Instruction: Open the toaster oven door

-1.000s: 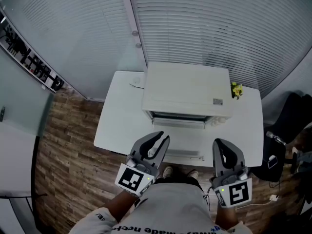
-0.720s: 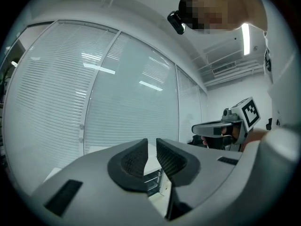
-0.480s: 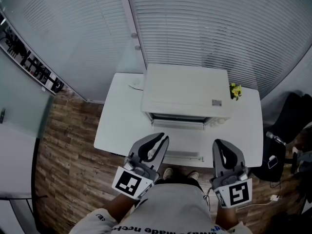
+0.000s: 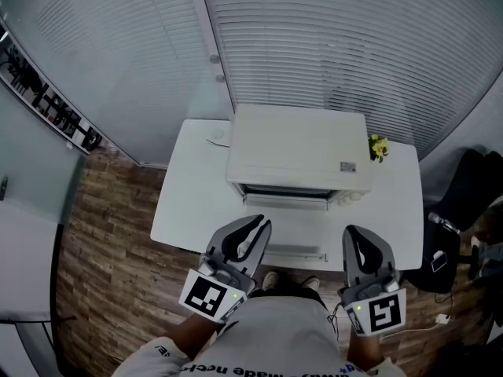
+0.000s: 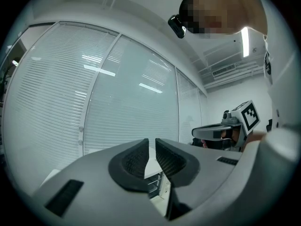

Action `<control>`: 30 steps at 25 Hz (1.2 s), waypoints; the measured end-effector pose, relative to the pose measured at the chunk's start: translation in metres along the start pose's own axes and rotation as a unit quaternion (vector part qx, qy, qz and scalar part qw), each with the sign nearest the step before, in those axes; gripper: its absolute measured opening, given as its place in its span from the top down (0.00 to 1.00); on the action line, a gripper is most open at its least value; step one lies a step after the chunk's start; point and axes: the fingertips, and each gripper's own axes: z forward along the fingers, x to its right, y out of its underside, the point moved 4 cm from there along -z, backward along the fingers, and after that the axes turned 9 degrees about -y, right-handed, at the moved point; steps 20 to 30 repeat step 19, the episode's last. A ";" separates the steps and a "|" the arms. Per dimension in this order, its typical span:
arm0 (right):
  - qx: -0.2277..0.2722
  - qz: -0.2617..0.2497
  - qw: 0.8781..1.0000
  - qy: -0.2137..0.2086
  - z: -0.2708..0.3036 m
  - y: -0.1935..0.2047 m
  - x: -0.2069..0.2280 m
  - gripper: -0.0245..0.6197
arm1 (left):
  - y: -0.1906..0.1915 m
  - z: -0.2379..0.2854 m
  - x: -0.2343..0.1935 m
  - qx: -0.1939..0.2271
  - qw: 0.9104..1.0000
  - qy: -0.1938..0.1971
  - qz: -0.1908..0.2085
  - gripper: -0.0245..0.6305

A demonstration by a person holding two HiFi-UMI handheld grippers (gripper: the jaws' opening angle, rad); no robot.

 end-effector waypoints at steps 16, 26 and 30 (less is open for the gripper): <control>0.002 -0.001 1.000 -0.002 0.005 -0.002 0.002 0.95 | 0.002 0.002 -0.001 -0.002 1.000 -0.001 -0.002 0.87; 0.002 -0.002 1.000 -0.001 0.006 -0.002 0.002 0.95 | 0.002 0.003 -0.003 -0.001 1.000 -0.002 -0.002 0.87; 0.002 -0.002 1.000 -0.001 0.006 -0.002 0.002 0.95 | 0.002 0.003 -0.003 -0.001 1.000 -0.002 -0.002 0.87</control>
